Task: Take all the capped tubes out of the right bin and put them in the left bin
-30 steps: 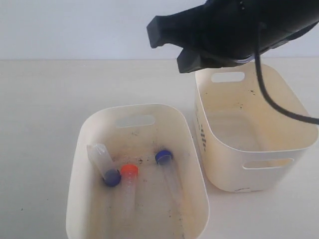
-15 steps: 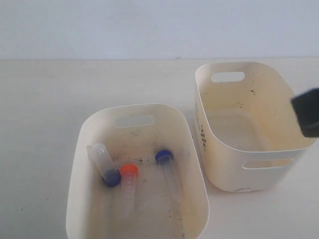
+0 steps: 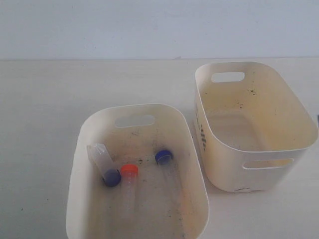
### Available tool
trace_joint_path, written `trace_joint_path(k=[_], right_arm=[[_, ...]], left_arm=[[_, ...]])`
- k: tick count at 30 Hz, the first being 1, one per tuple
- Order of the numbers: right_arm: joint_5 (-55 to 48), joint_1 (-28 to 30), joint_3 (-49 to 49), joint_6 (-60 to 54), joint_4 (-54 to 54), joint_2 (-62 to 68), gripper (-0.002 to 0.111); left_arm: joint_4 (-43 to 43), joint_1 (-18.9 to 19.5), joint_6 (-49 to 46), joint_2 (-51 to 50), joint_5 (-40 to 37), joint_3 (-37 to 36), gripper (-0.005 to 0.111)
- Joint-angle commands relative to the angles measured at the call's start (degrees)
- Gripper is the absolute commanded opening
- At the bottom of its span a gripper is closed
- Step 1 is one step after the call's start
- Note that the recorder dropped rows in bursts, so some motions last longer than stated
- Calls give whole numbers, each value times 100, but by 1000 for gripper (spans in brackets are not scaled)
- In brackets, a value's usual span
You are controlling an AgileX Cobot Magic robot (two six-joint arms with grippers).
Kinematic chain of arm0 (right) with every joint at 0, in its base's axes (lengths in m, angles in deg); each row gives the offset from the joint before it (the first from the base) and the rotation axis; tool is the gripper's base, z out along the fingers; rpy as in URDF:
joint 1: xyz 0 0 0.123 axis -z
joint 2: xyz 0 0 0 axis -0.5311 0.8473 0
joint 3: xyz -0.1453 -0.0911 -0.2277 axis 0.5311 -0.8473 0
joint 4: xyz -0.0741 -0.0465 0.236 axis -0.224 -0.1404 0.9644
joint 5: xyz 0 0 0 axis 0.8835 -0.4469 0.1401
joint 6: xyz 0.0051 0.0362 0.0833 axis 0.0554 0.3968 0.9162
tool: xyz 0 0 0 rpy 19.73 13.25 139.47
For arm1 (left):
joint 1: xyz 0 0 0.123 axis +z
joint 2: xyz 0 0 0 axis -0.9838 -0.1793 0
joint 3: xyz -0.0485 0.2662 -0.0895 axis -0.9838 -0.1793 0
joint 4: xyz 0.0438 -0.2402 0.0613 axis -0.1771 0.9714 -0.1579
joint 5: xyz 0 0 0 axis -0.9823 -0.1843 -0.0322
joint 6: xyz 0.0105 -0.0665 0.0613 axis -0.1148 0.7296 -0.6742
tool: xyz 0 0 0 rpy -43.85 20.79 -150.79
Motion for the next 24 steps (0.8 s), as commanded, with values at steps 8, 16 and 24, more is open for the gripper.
trace_joint_path(k=[8,16,24], right_arm=[[5620,2306,-3902,8,66,-1894,0],[4930,2807,-4262,455,74,-3347,0],[2908,2874,-4262,127,78,-4029,0]], left_arm=[[19,-41,24,-20,42,12,4],[19,-41,24,-20,42,12,4],[19,-41,24,-20,42,12,4]])
